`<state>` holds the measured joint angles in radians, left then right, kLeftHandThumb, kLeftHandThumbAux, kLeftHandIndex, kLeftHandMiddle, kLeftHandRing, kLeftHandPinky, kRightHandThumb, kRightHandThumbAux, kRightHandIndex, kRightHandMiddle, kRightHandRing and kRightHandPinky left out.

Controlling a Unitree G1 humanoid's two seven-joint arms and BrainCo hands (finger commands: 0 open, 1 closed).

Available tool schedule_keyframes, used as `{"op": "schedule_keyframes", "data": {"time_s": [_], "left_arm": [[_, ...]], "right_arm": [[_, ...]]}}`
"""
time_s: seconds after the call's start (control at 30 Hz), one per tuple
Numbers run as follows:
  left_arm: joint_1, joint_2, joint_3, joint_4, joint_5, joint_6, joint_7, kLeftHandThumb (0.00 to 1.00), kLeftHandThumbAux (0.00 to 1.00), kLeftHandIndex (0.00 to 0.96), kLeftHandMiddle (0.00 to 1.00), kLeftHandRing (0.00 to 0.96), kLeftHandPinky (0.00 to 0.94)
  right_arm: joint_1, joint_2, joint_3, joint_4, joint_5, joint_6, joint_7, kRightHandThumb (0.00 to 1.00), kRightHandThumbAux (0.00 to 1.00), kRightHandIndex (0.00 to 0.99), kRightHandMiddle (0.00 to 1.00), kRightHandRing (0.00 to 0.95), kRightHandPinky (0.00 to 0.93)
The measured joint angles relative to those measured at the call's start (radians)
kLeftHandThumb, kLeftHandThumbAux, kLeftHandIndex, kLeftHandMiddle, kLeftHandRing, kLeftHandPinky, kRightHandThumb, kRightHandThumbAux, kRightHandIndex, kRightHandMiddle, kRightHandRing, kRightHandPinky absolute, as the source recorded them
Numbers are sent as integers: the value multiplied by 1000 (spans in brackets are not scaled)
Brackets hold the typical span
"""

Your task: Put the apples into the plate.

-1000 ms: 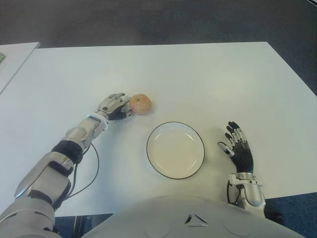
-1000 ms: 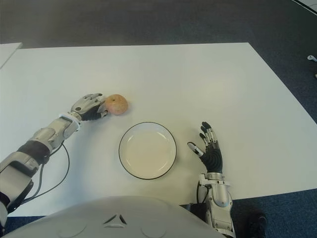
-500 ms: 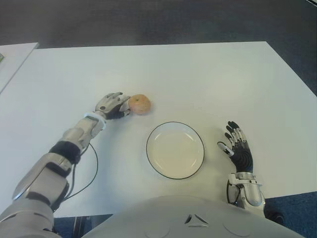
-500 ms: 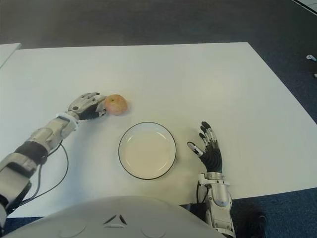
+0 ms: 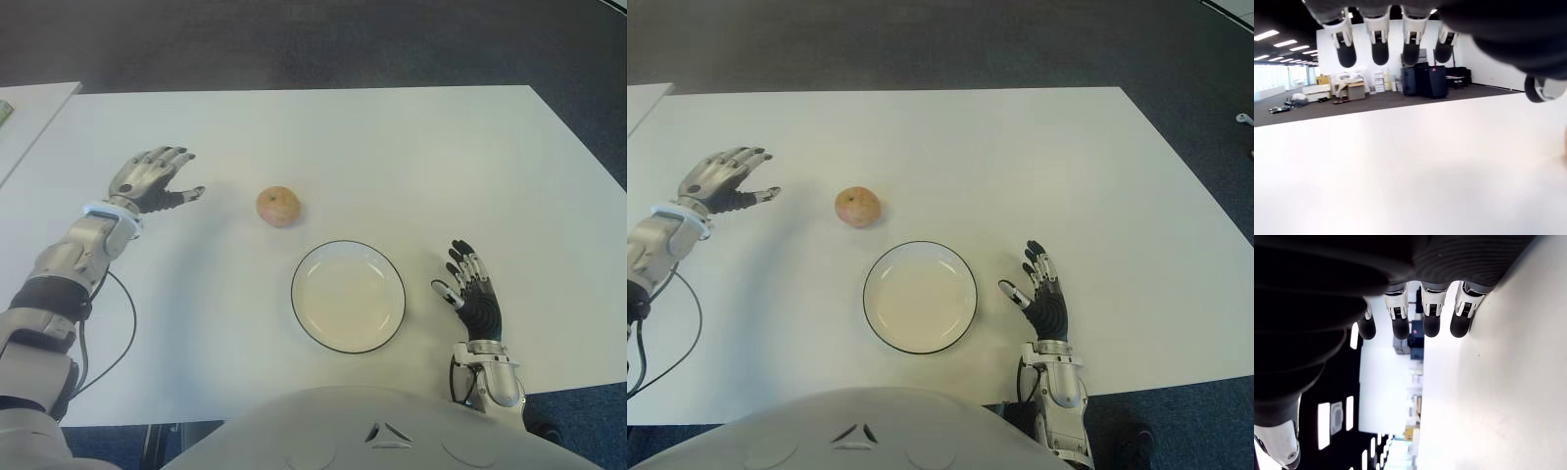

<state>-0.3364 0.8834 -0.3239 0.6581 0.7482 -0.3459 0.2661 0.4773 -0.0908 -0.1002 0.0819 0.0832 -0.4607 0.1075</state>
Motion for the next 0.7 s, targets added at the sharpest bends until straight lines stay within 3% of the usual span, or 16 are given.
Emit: {"op": "schedule_keyframes", "data": {"time_s": [0.7], "left_arm": [[29, -14, -1, -33, 19, 18, 29, 342, 132, 0, 0, 0, 0]], "right_arm": [[-28, -8, -8, 24, 2, -3, 10, 171, 637, 34, 21, 14, 58]]}}
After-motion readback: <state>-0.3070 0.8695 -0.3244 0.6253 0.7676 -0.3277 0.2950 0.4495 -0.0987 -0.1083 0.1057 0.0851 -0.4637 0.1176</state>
